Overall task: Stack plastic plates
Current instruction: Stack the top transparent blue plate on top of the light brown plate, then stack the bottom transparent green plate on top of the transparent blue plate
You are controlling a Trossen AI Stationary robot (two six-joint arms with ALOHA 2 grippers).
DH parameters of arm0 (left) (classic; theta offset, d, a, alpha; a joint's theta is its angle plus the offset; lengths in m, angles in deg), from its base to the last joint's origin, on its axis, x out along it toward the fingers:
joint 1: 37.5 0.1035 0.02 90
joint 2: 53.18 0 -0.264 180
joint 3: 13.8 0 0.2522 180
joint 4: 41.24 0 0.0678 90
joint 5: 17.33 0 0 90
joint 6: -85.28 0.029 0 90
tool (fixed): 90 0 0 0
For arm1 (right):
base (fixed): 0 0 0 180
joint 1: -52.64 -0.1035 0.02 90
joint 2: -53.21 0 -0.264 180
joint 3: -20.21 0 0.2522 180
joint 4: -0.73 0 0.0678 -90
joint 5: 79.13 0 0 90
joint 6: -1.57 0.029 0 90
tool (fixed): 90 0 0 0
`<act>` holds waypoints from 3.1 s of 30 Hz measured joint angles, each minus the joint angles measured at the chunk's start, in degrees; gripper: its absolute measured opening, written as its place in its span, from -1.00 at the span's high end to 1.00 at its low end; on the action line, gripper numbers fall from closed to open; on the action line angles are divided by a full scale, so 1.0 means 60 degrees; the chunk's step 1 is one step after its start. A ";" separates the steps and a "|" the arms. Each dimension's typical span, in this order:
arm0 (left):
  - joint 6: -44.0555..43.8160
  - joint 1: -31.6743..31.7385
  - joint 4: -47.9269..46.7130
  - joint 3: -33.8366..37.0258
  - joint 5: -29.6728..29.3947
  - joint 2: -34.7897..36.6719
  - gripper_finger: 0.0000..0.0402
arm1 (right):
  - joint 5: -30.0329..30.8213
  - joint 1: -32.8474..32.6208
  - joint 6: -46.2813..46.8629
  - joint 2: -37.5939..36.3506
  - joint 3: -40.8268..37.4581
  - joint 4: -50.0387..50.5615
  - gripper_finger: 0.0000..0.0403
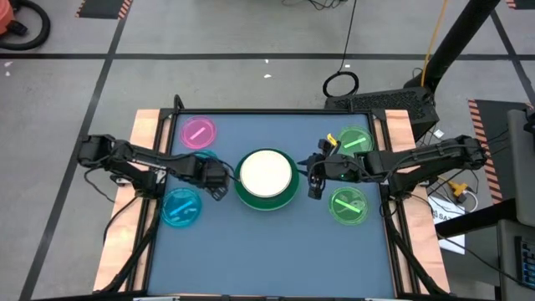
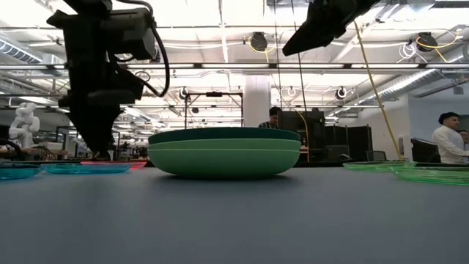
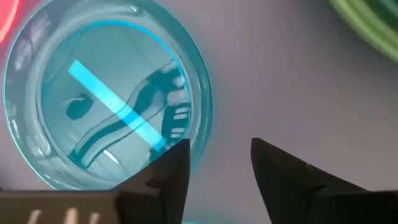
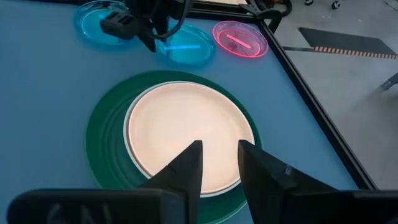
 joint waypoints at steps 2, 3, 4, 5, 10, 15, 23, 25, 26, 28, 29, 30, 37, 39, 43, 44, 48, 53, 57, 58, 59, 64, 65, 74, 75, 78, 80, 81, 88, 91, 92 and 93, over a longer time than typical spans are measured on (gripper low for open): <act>0.0087 0.0001 0.0056 0.0002 -0.0022 -0.0193 0.06 | 0.0000 0.0000 -0.0004 0.0000 0.0000 -0.0014 0.51; 0.0110 0.0001 0.0026 0.0011 -0.0019 -0.0289 0.05 | 0.0000 0.0000 0.0009 0.0000 0.0000 0.0014 0.51; 0.0114 -0.0004 0.0018 0.0011 -0.0024 -0.0366 0.04 | 0.0000 0.0000 0.0019 0.0000 0.0000 0.0041 0.51; 0.0109 -0.0021 0.0042 0.0007 -0.0026 -0.0466 0.04 | 0.0000 0.0000 0.0012 0.0000 0.0000 0.0035 0.51; 0.0191 -0.0043 0.0023 0.0011 -0.0245 -0.0999 0.04 | 0.0000 0.0000 -0.0091 0.0000 0.0000 0.0026 0.51; 0.0277 -0.0043 0.0010 0.0011 -0.0383 -0.1371 0.04 | 0.0000 -0.0028 0.0021 0.0000 0.0000 0.0041 0.51; 0.0295 -0.0046 0.0080 -0.0026 -0.0500 -0.1773 0.28 | -0.0004 -0.0043 0.0051 0.0000 0.0000 0.0045 0.51; 0.0295 -0.0046 0.0095 -0.0022 -0.0493 -0.1776 0.39 | 0.0000 -0.0043 0.0050 0.0000 0.0000 0.0045 0.51; 0.0297 -0.0050 0.0104 -0.0022 -0.0489 -0.1776 0.45 | 0.0000 -0.0043 0.0048 0.0000 0.0000 0.0045 0.51; 0.0299 -0.0045 0.0098 -0.0009 -0.0502 -0.1778 0.56 | 0.0000 -0.0043 0.0048 0.0000 0.0000 0.0045 0.51; 0.0309 -0.0043 0.0086 0.0001 -0.0526 -0.1776 0.61 | 0.0000 -0.0043 0.0048 0.0000 0.0000 0.0045 0.51; 0.0343 -0.0039 0.0057 0.0010 -0.0570 -0.1776 0.66 | 0.0000 -0.0043 0.0048 0.0000 0.0000 0.0045 0.51; 0.0364 -0.0033 -0.0041 0.0007 -0.0656 -0.1722 0.91 | 0.0000 -0.0043 0.0049 0.0000 0.0000 0.0045 0.51; 0.0423 -0.0047 -0.0131 -0.0096 -0.0653 -0.1722 0.96 | 0.0000 -0.0043 0.0051 0.0000 0.0000 0.0041 0.51; 0.0587 -0.0232 -0.0662 -0.0586 -0.0745 -0.1722 0.97 | 0.0000 -0.0043 0.0049 0.0000 0.0000 0.0044 0.51; 0.0592 -0.0269 -0.0899 -0.0743 -0.0835 -0.1722 0.97 | 0.0000 -0.0043 0.0051 0.0000 0.0000 0.0041 0.51; 0.0687 -0.0508 -0.1865 -0.1564 -0.1405 -0.1722 0.97 | 0.0000 -0.0043 0.0050 0.0000 0.0000 0.0045 0.51; 0.1274 -0.0886 -0.2819 -0.2891 -0.2415 -0.1718 0.98 | 0.0000 -0.0043 0.0048 0.0000 0.0000 0.0045 0.51; 0.2676 -0.1275 -0.2781 -0.4023 -0.2743 -0.1711 0.98 | 0.0000 -0.0043 -0.0034 0.0000 0.0000 0.0047 0.51; 0.3140 -0.1414 -0.2555 -0.4240 -0.2743 -0.1711 0.98 | 0.0000 -0.0043 -0.0041 0.0000 0.0000 0.0045 0.51; 0.3588 -0.1547 -0.2209 -0.4420 -0.2738 -0.1711 0.98 | 0.0000 -0.0043 -0.0049 0.0000 0.0000 0.0045 0.51; 0.5536 -0.2036 0.0198 -0.4623 -0.1916 -0.1703 0.98 | 0.0000 -0.0043 -0.0058 0.0000 0.0000 0.0052 0.51; 0.5768 -0.2095 0.0550 -0.4623 -0.1736 -0.1708 0.98 | 0.0000 -0.0043 -0.0058 0.0000 0.0000 0.0053 0.51; 0.6100 -0.2250 0.1790 -0.4623 -0.1567 -0.2250 0.97 | 0.0000 -0.0043 -0.0058 0.0000 0.0000 0.0067 0.51; 0.6094 -0.2250 0.1797 -0.4619 -0.1567 -0.2347 0.95 | 0.0000 -0.0043 -0.0058 0.0000 0.0000 0.0059 0.51; 0.6095 -0.2165 0.2114 -0.4615 -0.1571 -0.2553 0.89 | 0.0000 -0.0043 -0.0036 0.0000 0.0000 -0.0022 0.51; 0.6097 -0.2053 0.2134 -0.4615 -0.1567 -0.2683 0.84 | 0.0000 -0.0043 -0.0032 0.0000 0.0000 -0.0032 0.51; 0.6115 -0.1987 0.2150 -0.4615 -0.1563 -0.2744 0.82 | 0.0000 -0.0043 -0.0032 0.0000 0.0000 -0.0031 0.51; 0.6486 -0.1630 0.2083 -0.4615 -0.1567 -0.2913 0.73 | 0.0000 -0.0043 -0.0027 0.0004 0.0000 -0.0024 0.51; 0.6600 -0.1569 0.2103 -0.4615 -0.1570 -0.2913 0.73 | 0.0000 -0.0043 0.0116 0.0004 0.0000 -0.0016 0.51; 0.6615 -0.1569 0.2103 -0.4615 -0.1615 -0.2913 0.73 | 0.0000 -0.0043 0.0155 0.0003 0.0000 0.0002 0.51; 0.6619 -0.1576 0.2082 -0.4615 -0.1732 -0.2913 0.73 | 0.0000 -0.0043 0.0185 0.0004 0.0000 0.0020 0.51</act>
